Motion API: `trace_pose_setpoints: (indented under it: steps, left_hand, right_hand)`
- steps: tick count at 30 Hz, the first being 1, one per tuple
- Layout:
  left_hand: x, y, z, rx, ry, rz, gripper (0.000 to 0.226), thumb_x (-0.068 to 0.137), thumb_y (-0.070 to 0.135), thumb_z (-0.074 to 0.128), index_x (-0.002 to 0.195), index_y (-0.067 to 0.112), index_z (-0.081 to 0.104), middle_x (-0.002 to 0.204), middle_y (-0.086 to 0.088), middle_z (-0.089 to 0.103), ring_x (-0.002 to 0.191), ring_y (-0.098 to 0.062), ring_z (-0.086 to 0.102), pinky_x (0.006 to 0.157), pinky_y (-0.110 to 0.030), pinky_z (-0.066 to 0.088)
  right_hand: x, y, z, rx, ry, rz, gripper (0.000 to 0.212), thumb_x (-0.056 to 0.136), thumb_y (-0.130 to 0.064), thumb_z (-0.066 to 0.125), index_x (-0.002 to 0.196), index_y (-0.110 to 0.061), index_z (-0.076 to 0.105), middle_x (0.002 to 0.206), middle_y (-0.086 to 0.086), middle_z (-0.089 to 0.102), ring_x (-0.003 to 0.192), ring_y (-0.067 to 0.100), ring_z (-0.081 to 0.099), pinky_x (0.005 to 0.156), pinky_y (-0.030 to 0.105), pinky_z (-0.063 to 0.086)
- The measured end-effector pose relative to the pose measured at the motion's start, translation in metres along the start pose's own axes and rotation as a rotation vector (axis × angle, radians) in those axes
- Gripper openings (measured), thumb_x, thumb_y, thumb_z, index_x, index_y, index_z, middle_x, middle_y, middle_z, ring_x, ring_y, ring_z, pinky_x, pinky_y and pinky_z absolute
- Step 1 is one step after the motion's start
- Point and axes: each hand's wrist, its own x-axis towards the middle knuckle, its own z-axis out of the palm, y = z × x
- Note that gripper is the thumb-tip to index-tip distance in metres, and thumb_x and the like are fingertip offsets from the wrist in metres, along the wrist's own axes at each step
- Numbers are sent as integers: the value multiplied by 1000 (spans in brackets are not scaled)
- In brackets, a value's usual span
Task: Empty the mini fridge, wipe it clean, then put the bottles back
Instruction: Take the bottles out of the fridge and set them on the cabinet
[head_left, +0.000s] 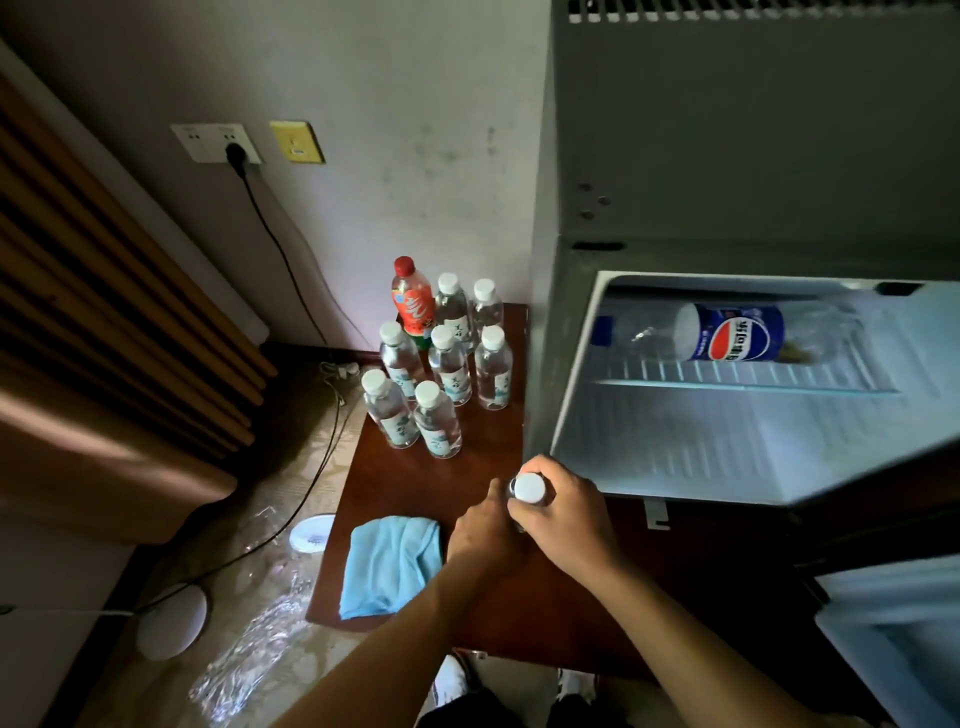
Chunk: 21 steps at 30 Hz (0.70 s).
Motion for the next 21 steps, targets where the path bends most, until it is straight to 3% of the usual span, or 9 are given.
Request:
trace_pose_setpoints:
  steps: [6, 15, 18, 21]
  left_hand:
    - [6, -31, -26, 3, 29, 48, 70, 88, 33, 61, 146, 20, 24, 122, -13, 66, 114, -38, 60, 90, -41, 44]
    - [12, -49, -53, -87, 102, 127, 60, 92, 35, 53, 145, 20, 28, 119, -14, 67, 110, -40, 62, 90, -44, 47]
    - [19, -50, -56, -120, 52, 67, 56, 98, 42, 43, 147, 22, 26, 127, -17, 63, 116, -42, 58, 95, -45, 45]
    - [27, -50, -61, -80, 32, 37, 58, 93, 50, 47, 141, 23, 31, 127, -13, 64, 117, -39, 59, 94, -44, 46]
  right_hand:
    - [6, -28, 32, 8, 37, 17, 20, 72, -29, 71, 84, -29, 55, 75, -14, 64, 72, 4, 62, 65, 32, 53]
    - [24, -55, 56, -22, 100, 10, 18, 76, -27, 70, 84, -27, 54, 76, -14, 63, 73, 1, 60, 63, 25, 50]
    - [34, -60, 59, -32, 122, 36, 16, 77, -27, 70, 85, -24, 57, 76, -12, 64, 72, 4, 60, 64, 28, 50]
    - [43, -62, 63, -58, 138, 71, 16, 78, -26, 71, 87, -23, 59, 78, -11, 65, 75, 9, 61, 68, 30, 52]
